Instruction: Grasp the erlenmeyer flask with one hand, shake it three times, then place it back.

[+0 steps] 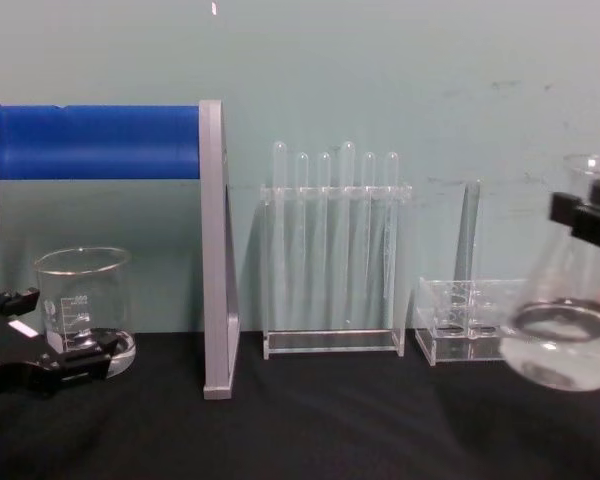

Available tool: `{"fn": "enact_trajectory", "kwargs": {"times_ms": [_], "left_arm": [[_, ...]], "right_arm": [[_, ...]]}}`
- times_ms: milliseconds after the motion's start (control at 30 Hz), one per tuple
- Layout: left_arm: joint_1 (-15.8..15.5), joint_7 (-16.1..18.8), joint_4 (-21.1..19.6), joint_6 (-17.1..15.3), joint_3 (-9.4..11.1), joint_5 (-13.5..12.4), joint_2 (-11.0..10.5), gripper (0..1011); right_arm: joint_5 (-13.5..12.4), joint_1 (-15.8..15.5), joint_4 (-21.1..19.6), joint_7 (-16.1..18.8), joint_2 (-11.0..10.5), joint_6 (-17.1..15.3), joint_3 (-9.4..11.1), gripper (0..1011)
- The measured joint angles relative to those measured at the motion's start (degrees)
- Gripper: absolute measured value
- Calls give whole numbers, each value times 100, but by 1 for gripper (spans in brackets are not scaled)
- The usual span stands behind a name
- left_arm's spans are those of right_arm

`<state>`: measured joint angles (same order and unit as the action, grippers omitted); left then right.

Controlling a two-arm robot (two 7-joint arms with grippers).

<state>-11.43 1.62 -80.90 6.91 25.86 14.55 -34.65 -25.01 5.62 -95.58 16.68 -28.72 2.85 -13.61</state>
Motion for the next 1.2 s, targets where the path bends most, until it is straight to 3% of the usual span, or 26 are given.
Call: {"fn": "enact_trajectory", "kwargs": {"times_ms": [167,433,667,867,1200], "left_arm": [[0,0,0,0,0,0,0,1001],[0,0,0,0,0,0,0,1001],[0,0,0,0,0,0,0,1001],[0,0,0,0,0,0,0,1001],[0,0,0,0,0,0,0,1001]], "right_arm": [[74,-85,-24,-124,53,-84,149,449],[145,-24,12,37,142,-154,118,448],[175,206,120,585,244,-186,-184,449],[167,495,223,1137,280,-207,-642,449],[78,812,302,1691,280,-167,-1197,449]]}}
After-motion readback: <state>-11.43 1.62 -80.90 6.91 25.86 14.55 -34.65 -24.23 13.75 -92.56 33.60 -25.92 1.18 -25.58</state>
